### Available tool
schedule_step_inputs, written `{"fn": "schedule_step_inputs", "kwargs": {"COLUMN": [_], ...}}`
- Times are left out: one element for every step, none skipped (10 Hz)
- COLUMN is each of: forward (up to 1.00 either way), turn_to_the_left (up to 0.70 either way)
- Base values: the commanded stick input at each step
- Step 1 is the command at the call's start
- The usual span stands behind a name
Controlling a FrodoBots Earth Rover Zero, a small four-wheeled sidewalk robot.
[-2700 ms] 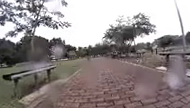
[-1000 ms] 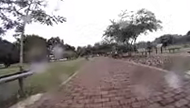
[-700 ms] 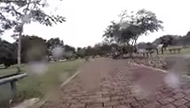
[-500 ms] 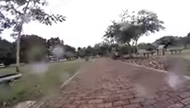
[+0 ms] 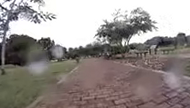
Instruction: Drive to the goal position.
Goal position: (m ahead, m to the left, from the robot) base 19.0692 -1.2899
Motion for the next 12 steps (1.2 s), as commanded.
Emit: {"fn": "schedule_step_inputs", "kwargs": {"forward": [0.70, 0.70, 0.70, 0.70, 0.70, 0.70, 0.70, 0.70, 0.70, 0.70, 0.70, 0.70], "turn_to_the_left": [0.00, 0.00, 0.00, 0.00, 0.00, 0.00, 0.00, 0.00, 0.00, 0.00, 0.00, 0.00]}}
